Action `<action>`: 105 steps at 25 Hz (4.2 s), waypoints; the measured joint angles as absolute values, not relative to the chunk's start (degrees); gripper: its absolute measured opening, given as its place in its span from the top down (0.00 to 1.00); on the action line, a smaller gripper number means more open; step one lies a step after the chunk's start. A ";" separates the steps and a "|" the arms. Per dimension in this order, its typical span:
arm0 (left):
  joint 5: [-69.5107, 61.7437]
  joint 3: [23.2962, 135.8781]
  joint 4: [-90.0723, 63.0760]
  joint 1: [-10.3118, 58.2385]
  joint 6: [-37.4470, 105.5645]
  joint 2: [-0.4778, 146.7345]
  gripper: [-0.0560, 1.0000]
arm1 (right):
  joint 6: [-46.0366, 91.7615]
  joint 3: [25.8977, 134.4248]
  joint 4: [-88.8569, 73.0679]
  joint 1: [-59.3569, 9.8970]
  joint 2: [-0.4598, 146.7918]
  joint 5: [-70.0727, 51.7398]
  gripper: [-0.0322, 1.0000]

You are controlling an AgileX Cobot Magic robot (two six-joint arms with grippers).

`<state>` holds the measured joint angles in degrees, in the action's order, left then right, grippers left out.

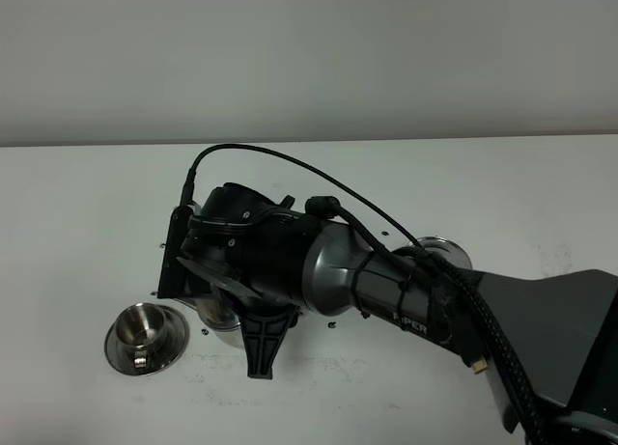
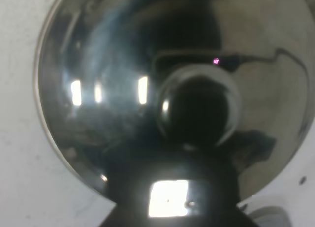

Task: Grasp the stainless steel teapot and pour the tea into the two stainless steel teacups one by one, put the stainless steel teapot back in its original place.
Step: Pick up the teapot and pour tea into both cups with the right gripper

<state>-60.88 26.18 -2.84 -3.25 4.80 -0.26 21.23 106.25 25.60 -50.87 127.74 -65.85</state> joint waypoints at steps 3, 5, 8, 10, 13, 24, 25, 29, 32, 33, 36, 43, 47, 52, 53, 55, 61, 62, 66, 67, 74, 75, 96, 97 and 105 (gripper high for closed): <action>-60.88 26.18 -2.84 -3.25 4.80 -0.26 0.66 | 21.23 106.25 27.66 -51.46 127.74 -65.60 0.80; -60.88 26.18 -2.84 -3.25 4.80 -0.26 0.66 | 21.23 106.25 28.96 -51.69 127.74 -65.06 0.80; -60.88 26.18 -2.84 -3.25 4.80 -0.26 0.66 | 21.23 106.25 30.69 -51.99 127.74 -64.22 0.80; -60.88 26.18 -2.84 -3.25 4.80 -0.26 0.66 | 21.23 106.25 31.32 -52.23 127.81 -63.22 0.80; -60.88 26.18 -2.84 -3.25 4.80 -0.26 0.66 | 21.23 106.25 32.32 -52.46 128.43 -62.09 0.80; -60.88 26.18 -2.84 -3.25 4.80 -0.26 0.66 | 21.25 106.25 37.73 -53.58 129.48 -59.99 0.80; -60.88 26.18 -2.84 -3.25 4.80 -0.26 0.66 | 21.25 106.25 37.89 -53.72 129.48 -59.99 0.80; -60.88 26.18 -2.84 -3.25 4.73 -0.26 0.66 | 21.25 106.25 38.21 -54.41 129.52 -59.81 0.80; -60.88 26.18 -2.84 -3.25 4.73 -0.26 0.66 | 21.25 106.25 38.41 -54.72 129.94 -59.57 0.80; -60.88 26.18 -2.84 -3.25 4.73 -0.26 0.66 | 21.25 106.25 38.61 -54.72 130.31 -59.57 0.80; -60.88 26.18 -2.84 -3.25 4.73 -0.26 0.66 | 21.30 106.25 40.03 -54.75 131.02 -59.70 0.80; -60.88 26.18 -2.84 -3.25 4.73 -0.26 0.66 | 22.59 106.25 43.49 -54.82 131.43 -59.81 0.80; -60.88 26.18 -2.84 -3.25 4.73 -0.26 0.66 | 24.33 106.25 44.02 -55.23 131.43 -60.30 0.80; -60.88 26.18 -2.84 -3.25 4.73 -0.26 0.66 | 24.97 106.25 44.05 -55.75 131.43 -60.30 0.80; -60.88 26.18 -2.84 -3.25 4.73 -0.26 0.66 | 25.31 106.25 44.12 -55.75 131.43 -60.30 0.80; -60.88 26.18 -2.84 -3.25 4.73 -0.26 0.66 | 25.69 106.25 44.61 -55.81 131.43 -60.30 0.80; -60.88 26.18 -2.84 -3.25 4.78 -0.26 0.66 | 25.94 106.25 47.52 -55.86 131.43 -60.36 0.80; -60.88 26.18 -2.84 -3.25 4.78 -0.26 0.66 | 25.94 106.25 47.92 -55.92 131.43 -60.36 0.80; -60.88 26.18 -2.84 -3.25 4.78 -0.26 0.66 | 26.05 106.25 48.41 -56.09 131.49 -60.36 0.80; -60.88 26.18 -2.84 -3.25 4.78 -0.26 0.66 | 26.05 106.25 48.41 -56.09 131.55 -60.36 0.80; -60.93 26.18 -2.84 -3.25 4.83 -0.26 0.66 | 26.22 106.25 49.42 -56.23 132.65 -60.67 0.80; -60.93 26.18 -2.84 -3.25 4.83 -0.26 0.66 | 26.22 106.25 50.11 -56.29 132.65 -60.82 0.80; -60.93 26.18 -2.84 -3.25 4.83 -0.26 0.66 | 28.94 106.25 54.17 -57.26 132.65 -61.34 0.80; -60.93 26.18 -2.84 -3.25 4.83 -0.26 0.66 | 29.00 106.25 54.38 -57.26 132.65 -61.34 0.80; -60.93 26.18 -2.84 -3.25 4.79 -0.26 0.66 | 29.00 106.25 55.97 -57.26 132.65 -61.34 0.80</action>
